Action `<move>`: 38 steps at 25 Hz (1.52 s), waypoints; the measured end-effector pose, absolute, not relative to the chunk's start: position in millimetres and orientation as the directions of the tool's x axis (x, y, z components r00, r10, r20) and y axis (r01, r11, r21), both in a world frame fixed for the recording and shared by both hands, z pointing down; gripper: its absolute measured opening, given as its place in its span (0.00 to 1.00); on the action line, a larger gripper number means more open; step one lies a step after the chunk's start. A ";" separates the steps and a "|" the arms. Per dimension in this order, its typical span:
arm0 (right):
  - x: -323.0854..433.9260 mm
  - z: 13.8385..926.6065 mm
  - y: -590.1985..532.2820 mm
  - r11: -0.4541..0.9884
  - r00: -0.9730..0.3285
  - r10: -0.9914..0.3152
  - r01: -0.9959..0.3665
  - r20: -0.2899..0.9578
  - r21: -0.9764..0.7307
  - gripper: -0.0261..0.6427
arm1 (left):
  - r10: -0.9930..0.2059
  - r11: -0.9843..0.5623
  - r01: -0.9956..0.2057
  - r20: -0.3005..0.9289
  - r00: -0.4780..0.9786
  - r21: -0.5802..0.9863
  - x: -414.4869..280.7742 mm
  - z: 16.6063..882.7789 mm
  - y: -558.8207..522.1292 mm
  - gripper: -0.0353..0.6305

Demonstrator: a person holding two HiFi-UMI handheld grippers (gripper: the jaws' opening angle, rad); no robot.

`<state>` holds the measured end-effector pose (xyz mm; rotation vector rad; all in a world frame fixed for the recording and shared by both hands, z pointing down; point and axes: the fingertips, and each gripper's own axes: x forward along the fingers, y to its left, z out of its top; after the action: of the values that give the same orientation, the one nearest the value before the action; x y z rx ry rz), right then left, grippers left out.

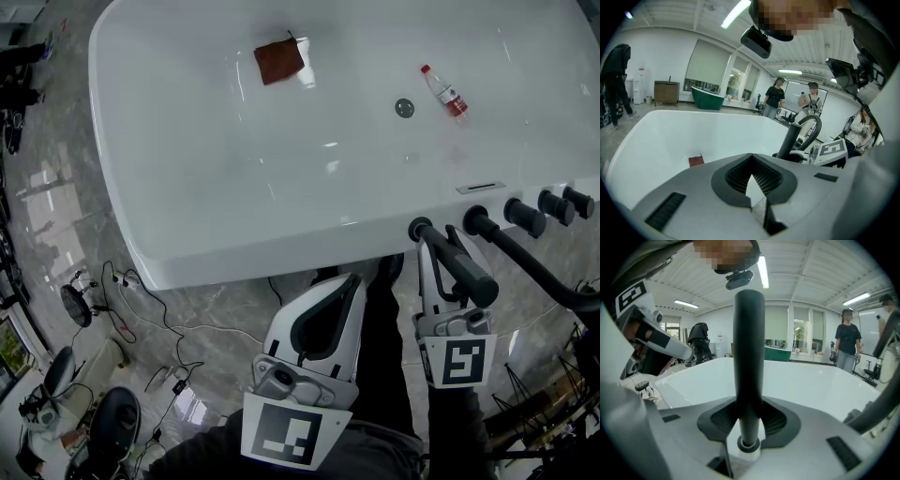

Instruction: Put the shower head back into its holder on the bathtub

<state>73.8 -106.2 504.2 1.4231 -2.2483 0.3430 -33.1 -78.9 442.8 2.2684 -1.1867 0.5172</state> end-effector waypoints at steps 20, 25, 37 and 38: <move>71.7 537.6 -101.1 0.463 -0.347 -0.693 -0.886 0.632 0.022 0.25 | -0.642 -0.475 -0.838 0.545 0.539 0.269 -39.4 440.8 -80.5 0.06; 66.5 534.5 -103.0 0.468 -0.356 -0.692 -0.884 0.628 0.015 0.25 | -0.651 -0.472 -0.844 0.544 0.529 0.255 -43.6 434.1 -82.3 0.06; 64.3 529.8 -102.8 0.491 -0.403 -0.722 -0.871 0.563 0.006 0.37 | -0.641 -0.476 -0.841 0.553 0.533 0.259 -37.9 431.4 -72.2 0.06; 63.2 528.3 -103.1 0.494 -0.405 -0.724 -0.869 0.559 0.010 0.38 | -0.643 -0.471 -0.843 0.552 0.531 0.261 -38.8 430.2 -72.5 0.06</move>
<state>63.2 -103.1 528.3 1.3095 -2.2429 0.3879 -38.8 -72.5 430.2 2.2652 -1.2047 0.5218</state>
